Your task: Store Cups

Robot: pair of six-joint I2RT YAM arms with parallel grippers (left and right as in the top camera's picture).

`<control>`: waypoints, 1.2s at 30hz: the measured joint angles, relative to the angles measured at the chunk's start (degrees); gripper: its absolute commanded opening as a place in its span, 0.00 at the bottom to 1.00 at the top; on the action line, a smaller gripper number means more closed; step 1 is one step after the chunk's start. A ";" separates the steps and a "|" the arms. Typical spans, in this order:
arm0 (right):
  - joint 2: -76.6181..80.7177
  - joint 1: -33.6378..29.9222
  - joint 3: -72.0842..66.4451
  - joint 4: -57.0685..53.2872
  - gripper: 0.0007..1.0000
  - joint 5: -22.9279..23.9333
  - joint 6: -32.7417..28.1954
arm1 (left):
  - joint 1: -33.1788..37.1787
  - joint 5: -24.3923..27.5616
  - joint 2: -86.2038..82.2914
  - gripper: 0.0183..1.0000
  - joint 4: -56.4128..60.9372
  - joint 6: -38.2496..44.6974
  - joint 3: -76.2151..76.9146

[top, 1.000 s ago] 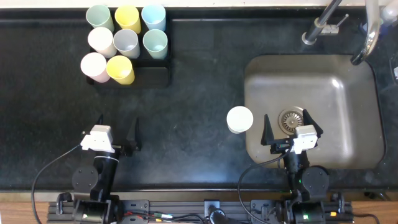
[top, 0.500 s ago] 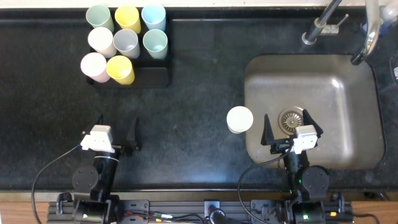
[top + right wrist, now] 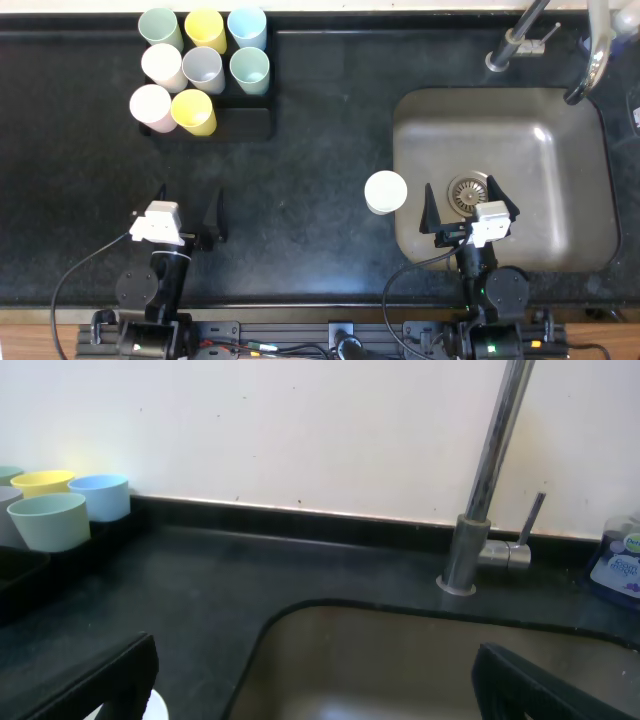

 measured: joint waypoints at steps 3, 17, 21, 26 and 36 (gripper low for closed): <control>0.00 0.00 0.00 0.02 1.00 -0.02 -0.04 | 0.00 0.00 0.00 1.00 0.00 0.00 0.00; 15.34 0.02 8.48 -4.98 1.00 1.01 0.02 | 0.00 0.02 0.00 1.00 0.02 0.00 0.00; 28.35 0.07 28.22 -19.52 1.00 0.92 0.63 | 0.00 0.20 -0.02 1.00 -0.02 0.00 0.00; 45.33 0.07 52.41 -45.13 1.00 -0.11 1.01 | 0.00 0.22 -0.04 1.00 0.04 0.00 0.00; 77.99 0.09 74.03 -75.65 1.00 -7.98 1.01 | 0.00 0.20 -0.09 1.00 0.00 0.00 0.00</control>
